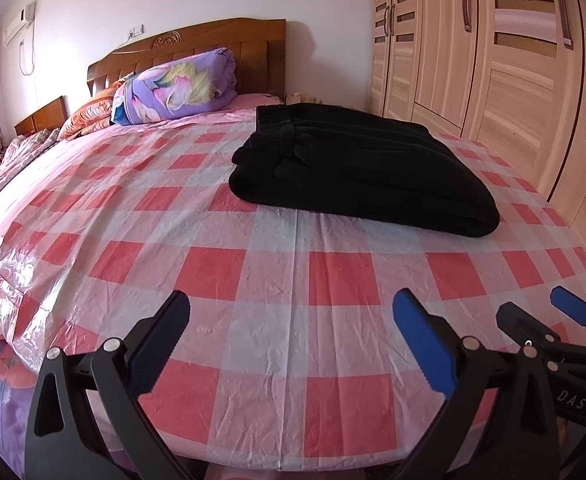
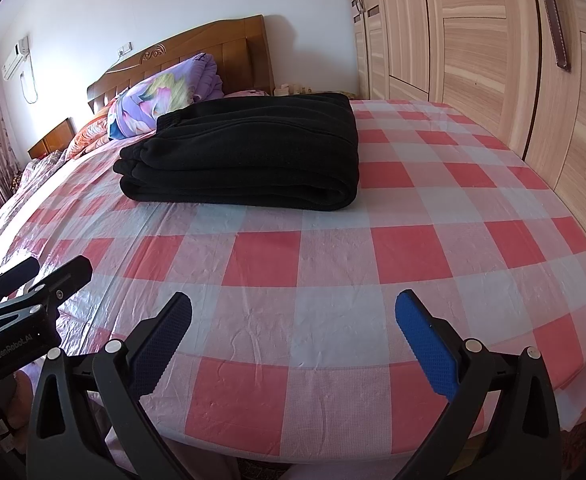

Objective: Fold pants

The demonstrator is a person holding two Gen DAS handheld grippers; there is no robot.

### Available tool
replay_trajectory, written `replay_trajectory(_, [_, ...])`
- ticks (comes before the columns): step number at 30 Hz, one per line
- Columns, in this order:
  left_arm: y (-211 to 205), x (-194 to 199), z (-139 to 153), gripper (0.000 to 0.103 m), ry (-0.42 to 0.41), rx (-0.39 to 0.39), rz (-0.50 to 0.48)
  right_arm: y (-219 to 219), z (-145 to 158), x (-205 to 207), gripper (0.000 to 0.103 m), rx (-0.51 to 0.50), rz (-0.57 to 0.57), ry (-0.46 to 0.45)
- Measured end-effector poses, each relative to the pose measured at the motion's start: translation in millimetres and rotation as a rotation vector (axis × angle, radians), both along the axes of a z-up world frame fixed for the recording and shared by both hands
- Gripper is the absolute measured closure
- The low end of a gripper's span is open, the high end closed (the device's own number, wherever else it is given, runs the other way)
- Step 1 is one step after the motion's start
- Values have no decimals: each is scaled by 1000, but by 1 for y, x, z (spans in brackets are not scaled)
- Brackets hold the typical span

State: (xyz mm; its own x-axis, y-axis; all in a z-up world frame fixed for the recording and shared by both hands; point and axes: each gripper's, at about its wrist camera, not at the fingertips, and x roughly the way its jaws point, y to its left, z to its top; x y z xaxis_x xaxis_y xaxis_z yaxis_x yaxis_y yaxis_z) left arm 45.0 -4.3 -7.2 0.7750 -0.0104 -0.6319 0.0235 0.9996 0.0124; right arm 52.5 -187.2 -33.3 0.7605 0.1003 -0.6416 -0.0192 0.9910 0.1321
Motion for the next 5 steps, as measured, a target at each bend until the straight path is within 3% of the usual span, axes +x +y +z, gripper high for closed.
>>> replay_trajectory(5, [-2,1,0,1,6,2,-17,-6,1,1,4,-12,-6,-6])
